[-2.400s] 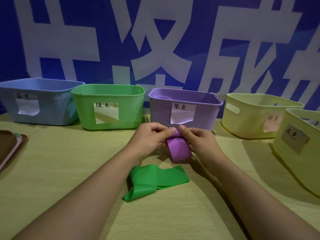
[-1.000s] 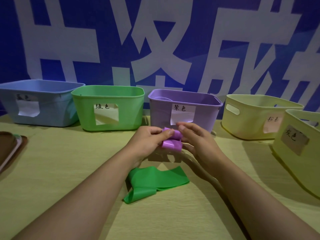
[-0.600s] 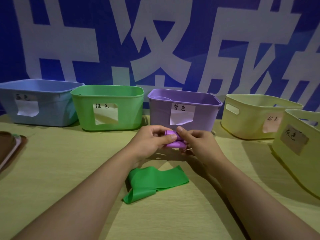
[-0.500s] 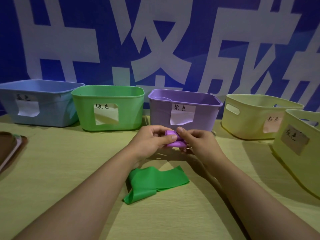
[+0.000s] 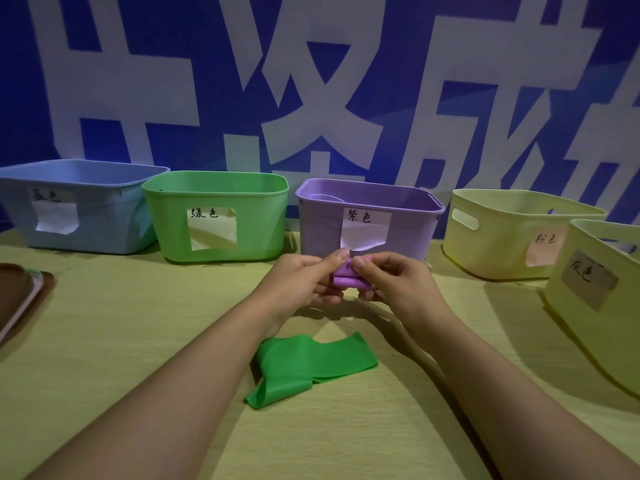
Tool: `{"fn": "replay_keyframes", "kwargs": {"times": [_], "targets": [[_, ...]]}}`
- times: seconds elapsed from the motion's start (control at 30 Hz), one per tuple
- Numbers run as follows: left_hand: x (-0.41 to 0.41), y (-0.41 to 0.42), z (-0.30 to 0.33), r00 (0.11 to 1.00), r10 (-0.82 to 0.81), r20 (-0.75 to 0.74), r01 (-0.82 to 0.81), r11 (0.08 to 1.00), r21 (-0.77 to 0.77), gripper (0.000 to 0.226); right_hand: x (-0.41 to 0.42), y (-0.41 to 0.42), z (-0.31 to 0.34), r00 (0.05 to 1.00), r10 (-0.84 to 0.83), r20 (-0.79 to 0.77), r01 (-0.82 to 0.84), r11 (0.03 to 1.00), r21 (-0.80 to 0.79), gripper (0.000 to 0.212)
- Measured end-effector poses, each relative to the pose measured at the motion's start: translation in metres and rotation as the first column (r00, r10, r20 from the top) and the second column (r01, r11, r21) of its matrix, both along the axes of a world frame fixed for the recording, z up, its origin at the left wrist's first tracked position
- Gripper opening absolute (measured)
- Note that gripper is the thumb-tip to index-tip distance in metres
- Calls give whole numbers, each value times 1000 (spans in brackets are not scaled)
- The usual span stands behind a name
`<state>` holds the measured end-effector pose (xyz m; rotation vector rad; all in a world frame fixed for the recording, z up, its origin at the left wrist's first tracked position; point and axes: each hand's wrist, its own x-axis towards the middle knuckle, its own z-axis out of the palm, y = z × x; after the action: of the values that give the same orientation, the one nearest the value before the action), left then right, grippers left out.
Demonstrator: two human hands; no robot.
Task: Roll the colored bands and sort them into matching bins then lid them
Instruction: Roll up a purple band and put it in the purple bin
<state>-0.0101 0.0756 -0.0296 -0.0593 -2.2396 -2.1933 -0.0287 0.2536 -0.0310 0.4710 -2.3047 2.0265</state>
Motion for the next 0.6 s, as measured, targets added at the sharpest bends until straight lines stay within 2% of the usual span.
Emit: {"fn": "replay_keyframes", "kwargs": {"times": [0.23, 0.37, 0.47, 0.57, 0.6], "targets": [[3, -2, 0, 1000, 29, 1, -29, 999, -36, 43, 1, -1, -1, 1000, 17, 22, -16, 1000, -27, 23], [5, -1, 2, 999, 31, 4, -31, 998, -47, 36, 3, -2, -1, 997, 9, 73, -7, 1000, -29, 34], [4, -2, 3, 999, 36, -5, -36, 999, -2, 29, 7, -5, 2, 989, 23, 147, -19, 999, -27, 49], [3, -3, 3, 999, 34, -36, -34, 999, 8, 25, 13, -6, 4, 959, 98, 266, -51, 983, -177, 56], [3, -2, 2, 998, 29, -48, -29, 1000, 9, 23, 13, -6, 5, 958, 87, 272, -39, 984, -177, 57]]}}
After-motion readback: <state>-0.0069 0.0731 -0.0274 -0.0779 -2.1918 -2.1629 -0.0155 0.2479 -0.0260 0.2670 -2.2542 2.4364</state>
